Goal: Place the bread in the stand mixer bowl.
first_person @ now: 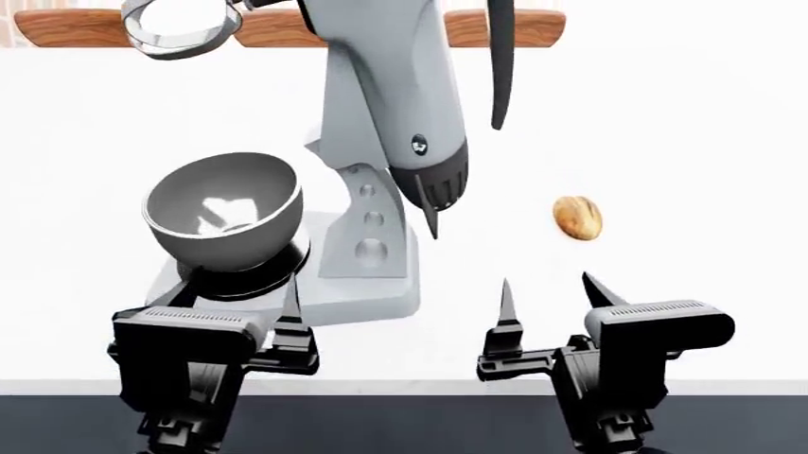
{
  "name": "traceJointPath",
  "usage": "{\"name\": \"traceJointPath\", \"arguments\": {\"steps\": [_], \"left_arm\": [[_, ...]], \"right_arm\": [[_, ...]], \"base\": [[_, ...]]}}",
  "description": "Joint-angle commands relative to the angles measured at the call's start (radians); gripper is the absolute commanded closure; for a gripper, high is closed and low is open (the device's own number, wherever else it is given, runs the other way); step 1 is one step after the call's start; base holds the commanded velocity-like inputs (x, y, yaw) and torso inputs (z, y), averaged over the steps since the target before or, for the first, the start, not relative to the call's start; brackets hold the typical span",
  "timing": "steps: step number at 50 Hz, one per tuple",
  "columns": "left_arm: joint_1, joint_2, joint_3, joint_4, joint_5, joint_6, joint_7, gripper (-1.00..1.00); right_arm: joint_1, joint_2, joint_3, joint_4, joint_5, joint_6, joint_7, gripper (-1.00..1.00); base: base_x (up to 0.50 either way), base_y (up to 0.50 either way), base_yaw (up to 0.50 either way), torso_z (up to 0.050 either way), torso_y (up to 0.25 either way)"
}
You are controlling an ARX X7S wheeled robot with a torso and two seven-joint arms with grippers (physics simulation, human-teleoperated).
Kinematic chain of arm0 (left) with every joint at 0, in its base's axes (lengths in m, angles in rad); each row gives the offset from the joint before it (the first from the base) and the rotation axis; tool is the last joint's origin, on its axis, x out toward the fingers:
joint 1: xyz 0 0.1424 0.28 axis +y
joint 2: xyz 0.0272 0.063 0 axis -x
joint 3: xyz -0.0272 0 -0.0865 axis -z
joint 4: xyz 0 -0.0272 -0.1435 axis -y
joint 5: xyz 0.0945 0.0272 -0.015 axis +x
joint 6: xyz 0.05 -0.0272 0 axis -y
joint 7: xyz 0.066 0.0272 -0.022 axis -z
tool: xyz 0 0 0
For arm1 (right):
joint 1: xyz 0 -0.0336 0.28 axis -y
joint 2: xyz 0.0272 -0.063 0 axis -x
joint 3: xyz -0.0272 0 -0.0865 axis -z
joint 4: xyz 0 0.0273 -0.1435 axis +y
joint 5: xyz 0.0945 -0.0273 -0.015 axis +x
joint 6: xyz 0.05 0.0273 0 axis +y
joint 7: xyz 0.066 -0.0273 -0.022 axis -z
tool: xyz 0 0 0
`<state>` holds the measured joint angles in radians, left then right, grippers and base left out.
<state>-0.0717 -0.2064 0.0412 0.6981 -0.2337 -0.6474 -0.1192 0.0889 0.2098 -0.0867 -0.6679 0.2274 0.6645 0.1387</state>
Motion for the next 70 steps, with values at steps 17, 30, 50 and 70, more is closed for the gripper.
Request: {"name": "traceJointPath", "arguments": {"steps": [17,30,50,70], "left_arm": [[0.012,-0.014,0.002,0.018,-0.016,-0.003,-0.020,-1.00],[0.003,-0.019,0.009,-0.001,-0.020,-0.001,-0.026,-1.00],[0.003,-0.025,0.018,-0.031,-0.024,0.018,-0.031,-1.00],[0.007,-0.033,0.021,-0.036,-0.032,0.026,-0.040,-1.00]], "right_arm": [[0.375,0.105,0.238,0.108,0.144,0.512,0.047,-1.00],[0.801,0.131,0.103,0.483,0.121,0.673,0.035,-1.00],[1.201,0.078,-0.089,0.876,0.105,0.799,0.005,-1.00],[1.176,0.068,-0.182,1.022,0.087,0.724,-0.015,-1.00]], "base": [[0.00,0.00,0.00,0.000,0.000],[0.00,0.00,0.00,0.000,0.000],[0.00,0.00,0.00,0.000,0.000],[0.00,0.00,0.00,0.000,0.000]]}}
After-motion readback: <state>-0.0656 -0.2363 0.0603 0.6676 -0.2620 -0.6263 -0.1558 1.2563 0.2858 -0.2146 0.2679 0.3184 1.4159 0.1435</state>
